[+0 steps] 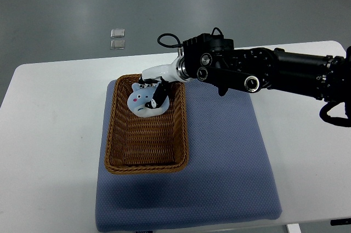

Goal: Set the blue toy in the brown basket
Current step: 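Carry the held plush toy with the right hand into the wicker basket, then open the right hand to release the toy inside the basket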

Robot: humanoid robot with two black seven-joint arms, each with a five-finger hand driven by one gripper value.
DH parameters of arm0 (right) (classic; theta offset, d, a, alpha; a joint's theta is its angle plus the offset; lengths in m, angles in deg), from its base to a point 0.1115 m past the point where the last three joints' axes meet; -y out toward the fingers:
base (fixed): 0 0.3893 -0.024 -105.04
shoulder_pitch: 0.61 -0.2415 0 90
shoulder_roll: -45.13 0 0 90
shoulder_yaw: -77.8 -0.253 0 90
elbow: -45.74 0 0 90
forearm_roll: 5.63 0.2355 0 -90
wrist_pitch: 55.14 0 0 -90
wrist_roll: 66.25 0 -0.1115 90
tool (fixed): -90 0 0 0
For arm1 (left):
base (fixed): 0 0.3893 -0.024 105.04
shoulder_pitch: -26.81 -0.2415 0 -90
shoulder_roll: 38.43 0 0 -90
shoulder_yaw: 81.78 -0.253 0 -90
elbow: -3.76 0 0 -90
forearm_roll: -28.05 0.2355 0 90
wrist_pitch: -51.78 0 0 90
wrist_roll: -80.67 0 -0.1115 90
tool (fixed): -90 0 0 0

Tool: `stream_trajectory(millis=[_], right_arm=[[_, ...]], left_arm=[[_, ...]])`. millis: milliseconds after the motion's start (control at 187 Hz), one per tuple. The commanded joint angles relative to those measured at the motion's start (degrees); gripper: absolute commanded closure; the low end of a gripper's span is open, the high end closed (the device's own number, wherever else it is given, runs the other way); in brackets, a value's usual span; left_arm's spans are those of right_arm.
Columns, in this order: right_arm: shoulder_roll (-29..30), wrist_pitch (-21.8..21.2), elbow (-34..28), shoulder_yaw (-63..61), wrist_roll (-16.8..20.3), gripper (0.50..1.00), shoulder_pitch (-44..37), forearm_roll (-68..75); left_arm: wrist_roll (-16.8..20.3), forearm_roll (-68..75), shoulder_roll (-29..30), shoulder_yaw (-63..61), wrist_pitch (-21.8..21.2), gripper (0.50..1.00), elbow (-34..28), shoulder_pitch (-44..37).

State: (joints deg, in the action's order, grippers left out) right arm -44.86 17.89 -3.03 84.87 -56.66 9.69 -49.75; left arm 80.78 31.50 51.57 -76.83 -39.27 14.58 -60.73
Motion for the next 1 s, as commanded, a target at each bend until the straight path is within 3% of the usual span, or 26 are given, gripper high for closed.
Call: stream_trajectory(millis=[0,342,561,673,737,994], right_arm=[[0.0,1.15,0.26,-0.04,0.0,0.901,1.66,0.09],[0.0,2.73,0.52,-0.57,-0.09,0.854,4.56,0.36],[0.0,2.73,0.52,-0.92,-0.53,0.75,4.82,0.62],[0.0,2.73,0.52,-1.01,-1.06,0.742,4.82,0.62],[0.0,2.73,0.61,-1.1,-1.06,0.709,4.82,0.62],[0.0,2.56,0.61,-3.65,-1.15,0.687,4.21,0.62]], left_arm=[[-0.02,0.06,0.0,-0.02,0.0,0.5,0.0,0.0],[-0.02,0.06,0.0,-0.29,0.0,0.5,0.0,0.0],[-0.02,0.06,0.0,-0.37,0.0,0.5,0.0,0.0],[-0.02,0.06,0.0,-0.37,0.0,0.5,-0.09,0.0],[-0.02,0.06,0.0,-0.37,0.0,0.5,0.0,0.0],[-0.02,-0.02,0.0,-0.37,0.0,0.5,-0.09,0.0]])
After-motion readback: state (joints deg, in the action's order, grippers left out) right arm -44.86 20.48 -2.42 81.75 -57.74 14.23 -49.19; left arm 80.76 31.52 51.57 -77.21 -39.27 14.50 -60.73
